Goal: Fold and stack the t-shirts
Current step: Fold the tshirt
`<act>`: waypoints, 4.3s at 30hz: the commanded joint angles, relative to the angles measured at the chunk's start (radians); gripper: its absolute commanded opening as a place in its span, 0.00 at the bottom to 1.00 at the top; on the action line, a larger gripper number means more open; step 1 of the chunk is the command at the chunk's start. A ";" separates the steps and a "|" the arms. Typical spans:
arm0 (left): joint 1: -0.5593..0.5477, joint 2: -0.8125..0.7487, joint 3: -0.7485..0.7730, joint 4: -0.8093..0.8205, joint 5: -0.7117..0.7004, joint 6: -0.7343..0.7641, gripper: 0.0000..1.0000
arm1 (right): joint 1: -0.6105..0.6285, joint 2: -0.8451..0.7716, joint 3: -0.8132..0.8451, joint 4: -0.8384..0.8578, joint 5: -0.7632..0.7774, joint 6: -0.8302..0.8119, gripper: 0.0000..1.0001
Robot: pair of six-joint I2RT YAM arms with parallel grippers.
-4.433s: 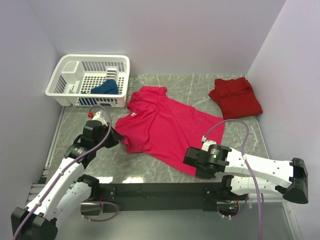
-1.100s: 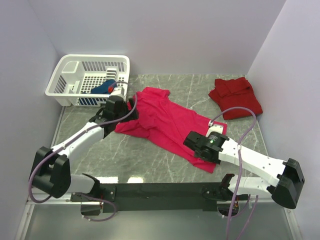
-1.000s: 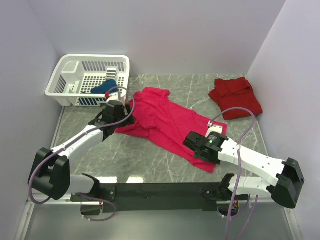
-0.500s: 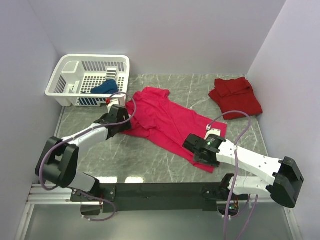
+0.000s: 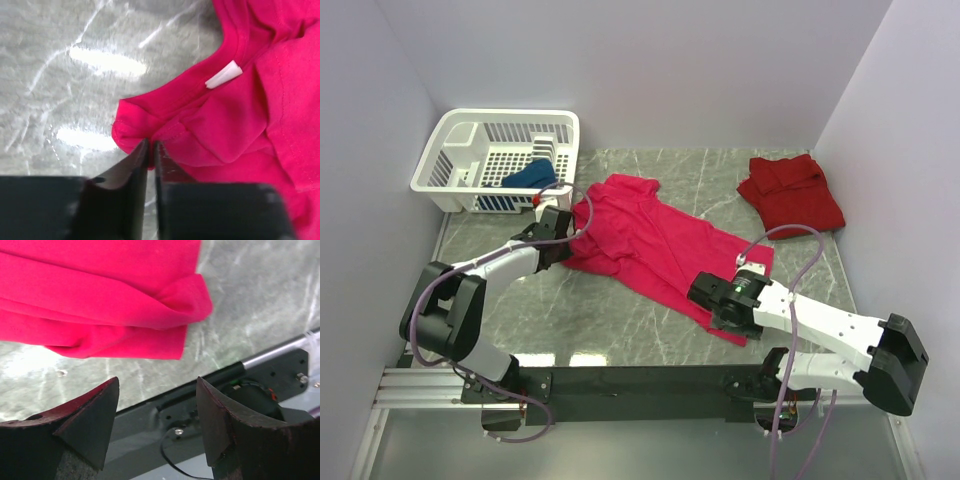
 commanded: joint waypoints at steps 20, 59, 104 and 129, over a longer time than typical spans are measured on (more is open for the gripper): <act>0.140 0.039 0.114 0.035 0.037 0.065 0.01 | 0.028 0.093 -0.057 0.082 -0.078 0.072 0.60; 0.153 0.036 0.074 0.064 0.039 0.062 0.00 | 0.067 -0.137 -0.224 0.140 0.031 0.417 0.55; 0.209 -0.002 0.051 0.051 -0.030 0.046 0.01 | 0.241 0.095 -0.113 0.038 -0.144 0.392 0.00; 0.162 -0.134 0.016 0.074 -0.022 0.038 0.63 | 0.375 0.142 0.087 -0.097 -0.083 0.399 0.31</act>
